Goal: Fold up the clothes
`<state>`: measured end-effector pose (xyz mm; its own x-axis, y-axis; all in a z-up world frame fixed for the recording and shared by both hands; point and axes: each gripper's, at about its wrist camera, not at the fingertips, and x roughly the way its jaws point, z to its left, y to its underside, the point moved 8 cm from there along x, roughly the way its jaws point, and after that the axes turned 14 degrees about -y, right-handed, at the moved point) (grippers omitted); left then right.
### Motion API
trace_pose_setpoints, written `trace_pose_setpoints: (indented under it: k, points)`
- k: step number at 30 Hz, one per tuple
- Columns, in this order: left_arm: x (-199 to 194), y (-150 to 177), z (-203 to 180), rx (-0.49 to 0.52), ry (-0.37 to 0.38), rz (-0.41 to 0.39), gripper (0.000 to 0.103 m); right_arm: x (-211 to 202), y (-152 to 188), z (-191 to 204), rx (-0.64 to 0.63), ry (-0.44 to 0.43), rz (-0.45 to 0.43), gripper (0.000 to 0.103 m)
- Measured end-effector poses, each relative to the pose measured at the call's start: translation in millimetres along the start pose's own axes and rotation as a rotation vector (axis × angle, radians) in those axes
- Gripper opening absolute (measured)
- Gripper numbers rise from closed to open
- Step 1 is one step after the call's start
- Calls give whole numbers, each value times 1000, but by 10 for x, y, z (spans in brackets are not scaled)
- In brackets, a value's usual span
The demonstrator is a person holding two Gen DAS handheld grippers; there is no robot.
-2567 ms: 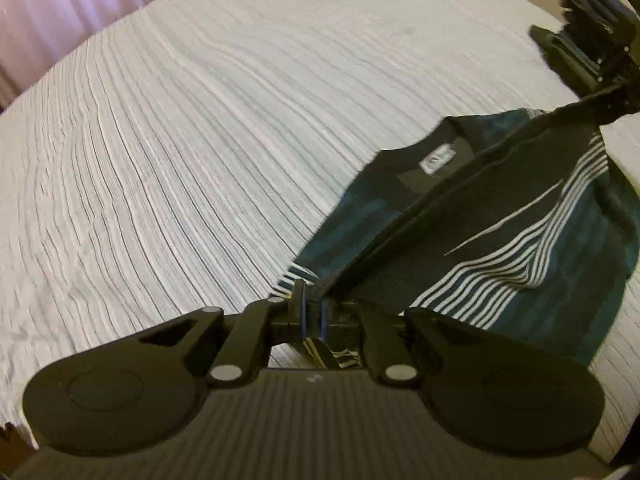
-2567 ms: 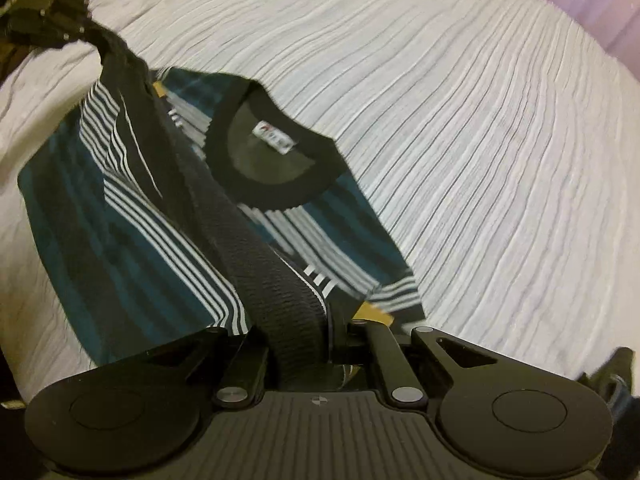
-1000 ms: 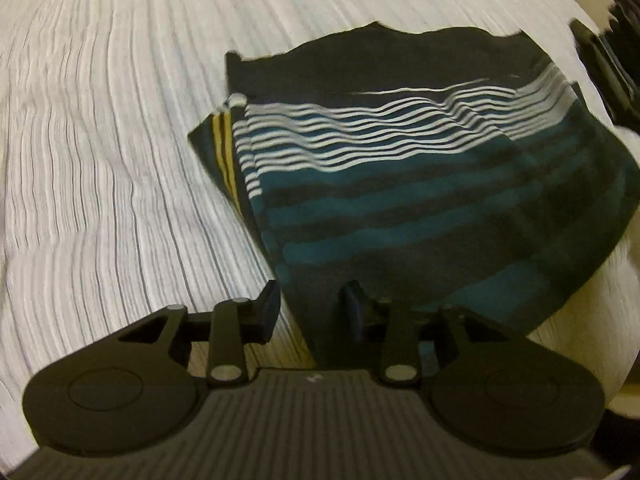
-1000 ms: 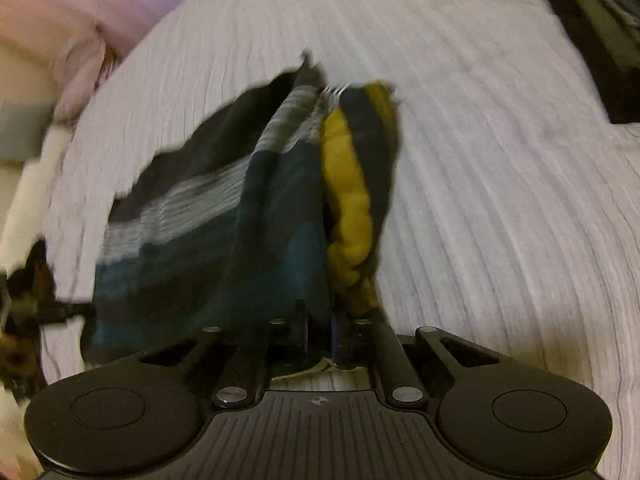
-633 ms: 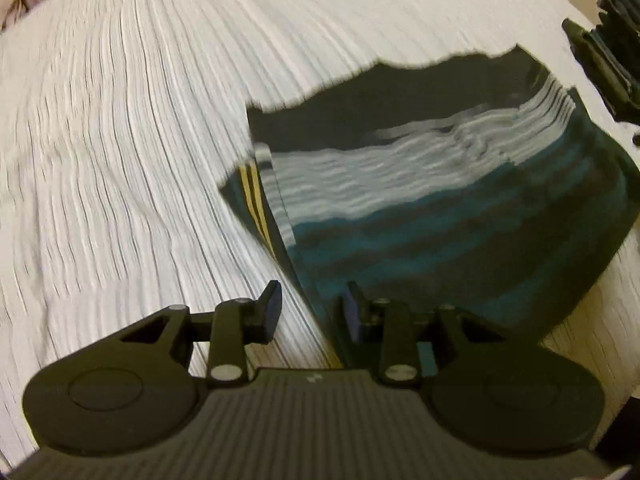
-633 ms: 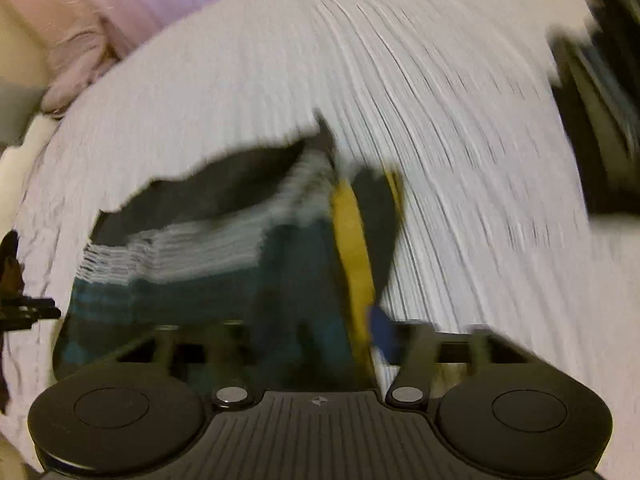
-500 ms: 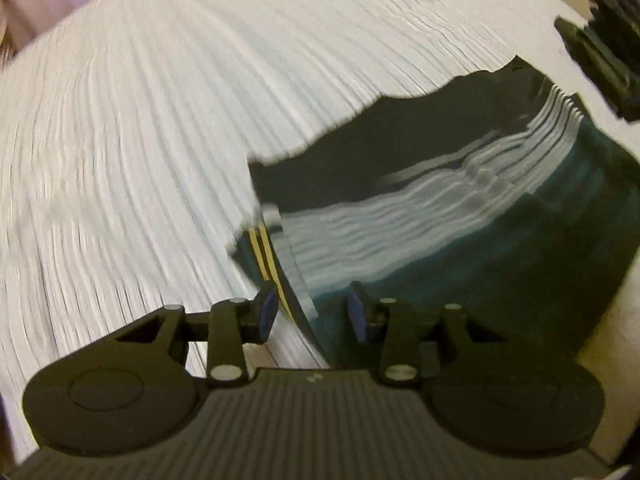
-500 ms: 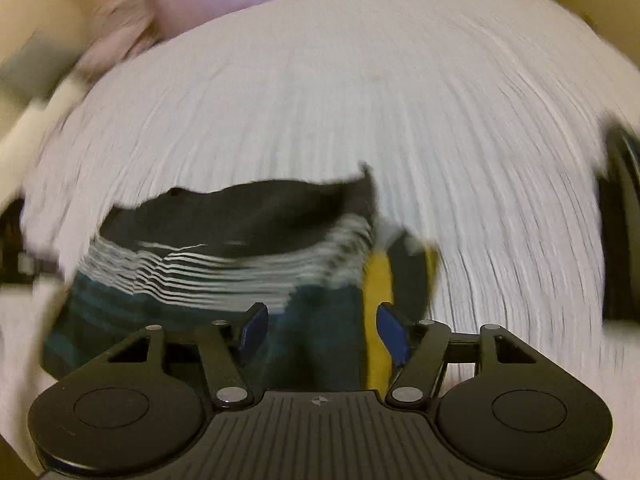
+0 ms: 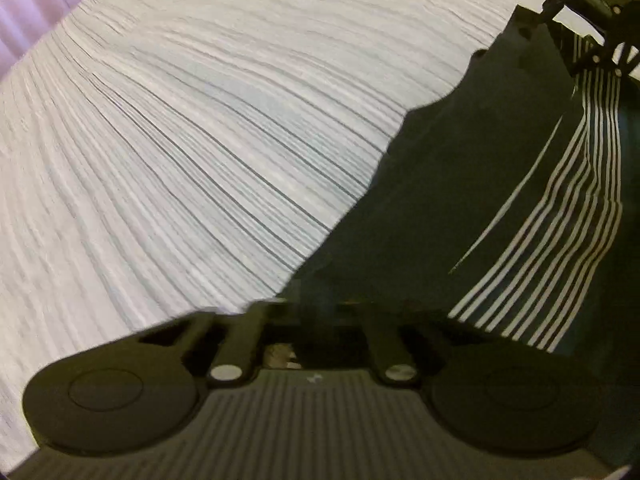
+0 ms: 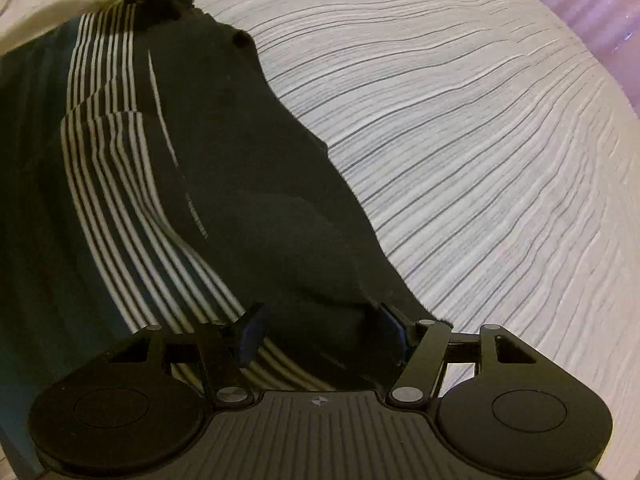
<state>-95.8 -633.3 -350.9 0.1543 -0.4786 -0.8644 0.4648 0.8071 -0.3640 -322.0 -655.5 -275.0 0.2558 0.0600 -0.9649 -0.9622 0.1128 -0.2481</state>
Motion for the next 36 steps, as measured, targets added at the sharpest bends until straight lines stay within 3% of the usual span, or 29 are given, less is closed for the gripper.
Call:
trace_pose_setpoints:
  k: [1,2,3,6,11,16,17,18,20,24,26,27,28,29,30,32,33,34,36]
  points:
    - [-67,0,68,-31,-10,-12,0,-25,-17,-16,21,-9,-17,54]
    - [-124,14,163,-74,-25,-21,0,-74,-38,-47,43,-17,-33,22]
    - [-182,29,259,-117,-40,-30,0,-113,-56,-75,65,-15,-46,5]
    - [-208,132,456,-189,-62,-19,0,-217,-134,-190,103,26,-101,4]
    - [-217,167,433,-161,-71,-20,0,-276,-181,-281,154,46,-144,5]
    - [-158,274,481,-215,-95,26,0,-356,-123,-180,164,40,-155,5]
    - [-115,317,476,-216,-106,46,0,-349,-138,-136,145,33,-147,13]
    - [-72,363,478,-218,-115,67,0,-342,-153,-91,126,27,-140,40]
    - [-63,396,500,-240,-112,72,0,-293,-186,-8,87,18,-136,72]
    - [-243,274,509,-279,-60,-10,3,-168,-277,116,19,3,-116,71]
    - [-342,165,451,-276,-9,-61,22,-104,-291,125,-5,-5,-96,71]
    - [-359,105,384,-255,20,-79,36,-70,-296,125,-16,-11,-83,71]
    - [-365,49,313,-231,46,-92,39,-51,-297,120,-20,-16,-74,71]
    - [-331,7,226,-198,62,-91,39,-22,-290,109,-16,-15,-59,64]
    - [-269,-22,124,-154,74,-78,39,7,-282,99,-11,-14,-44,44]
    - [-125,-39,-46,-77,80,-41,34,39,-266,88,1,-14,-19,23]
    - [-37,-23,-115,-47,82,-11,13,41,-257,89,9,-15,-9,5]
    - [24,-10,-154,-22,70,7,0,17,-243,91,14,-16,-9,2]
    - [-28,-23,-26,-70,25,-14,0,-111,-267,77,31,-13,-43,2]
